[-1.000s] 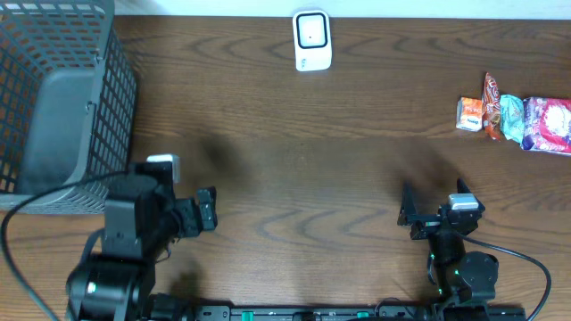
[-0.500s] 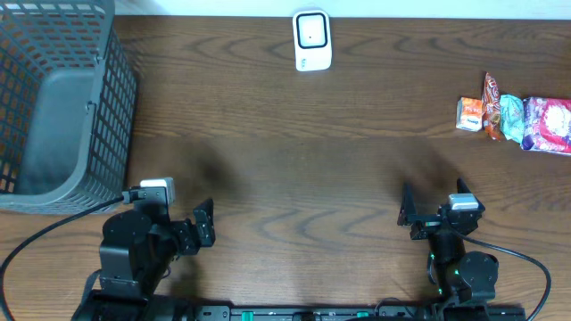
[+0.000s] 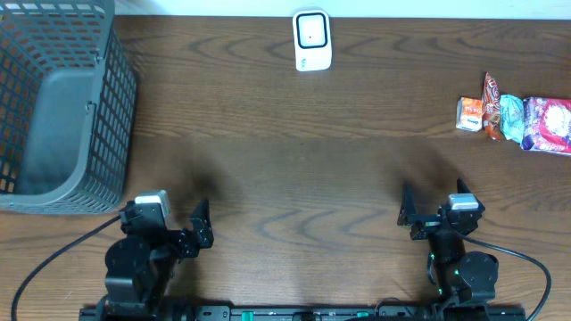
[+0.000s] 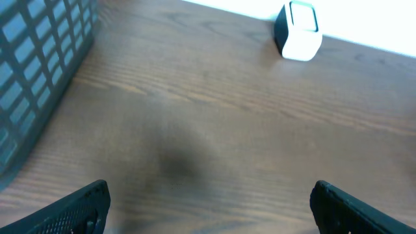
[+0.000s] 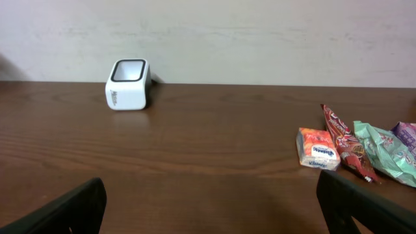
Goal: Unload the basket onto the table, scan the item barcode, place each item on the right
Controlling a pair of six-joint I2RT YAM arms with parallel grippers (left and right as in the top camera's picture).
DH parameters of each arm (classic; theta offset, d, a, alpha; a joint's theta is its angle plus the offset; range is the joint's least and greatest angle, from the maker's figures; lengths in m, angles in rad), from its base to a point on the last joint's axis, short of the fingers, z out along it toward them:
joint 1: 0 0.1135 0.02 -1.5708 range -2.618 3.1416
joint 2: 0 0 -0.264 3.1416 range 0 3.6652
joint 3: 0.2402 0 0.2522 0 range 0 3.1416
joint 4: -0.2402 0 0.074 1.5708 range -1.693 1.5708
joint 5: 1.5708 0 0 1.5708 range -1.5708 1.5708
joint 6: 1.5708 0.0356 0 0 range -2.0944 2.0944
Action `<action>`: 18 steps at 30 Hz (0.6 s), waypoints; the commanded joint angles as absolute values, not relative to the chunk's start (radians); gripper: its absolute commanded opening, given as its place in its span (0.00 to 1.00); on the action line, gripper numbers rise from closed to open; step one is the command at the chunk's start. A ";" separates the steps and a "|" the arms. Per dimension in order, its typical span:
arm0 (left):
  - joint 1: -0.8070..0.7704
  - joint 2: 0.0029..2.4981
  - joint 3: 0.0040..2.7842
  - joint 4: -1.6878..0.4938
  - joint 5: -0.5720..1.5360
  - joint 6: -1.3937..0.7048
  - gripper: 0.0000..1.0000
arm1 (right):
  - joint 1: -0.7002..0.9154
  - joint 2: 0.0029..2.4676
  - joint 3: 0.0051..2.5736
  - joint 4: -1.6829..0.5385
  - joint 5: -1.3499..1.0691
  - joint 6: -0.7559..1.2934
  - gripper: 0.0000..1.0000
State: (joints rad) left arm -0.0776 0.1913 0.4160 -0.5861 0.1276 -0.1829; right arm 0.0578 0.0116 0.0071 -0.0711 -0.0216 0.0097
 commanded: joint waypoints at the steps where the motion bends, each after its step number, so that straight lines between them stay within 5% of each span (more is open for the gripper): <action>1: -0.067 0.129 0.376 -0.546 0.119 -0.178 0.98 | 0.066 0.006 0.006 -0.077 -0.014 -0.005 0.99; 18: -0.067 0.038 0.256 -0.336 0.119 -0.178 0.98 | 0.066 0.006 0.006 -0.077 -0.014 -0.005 0.99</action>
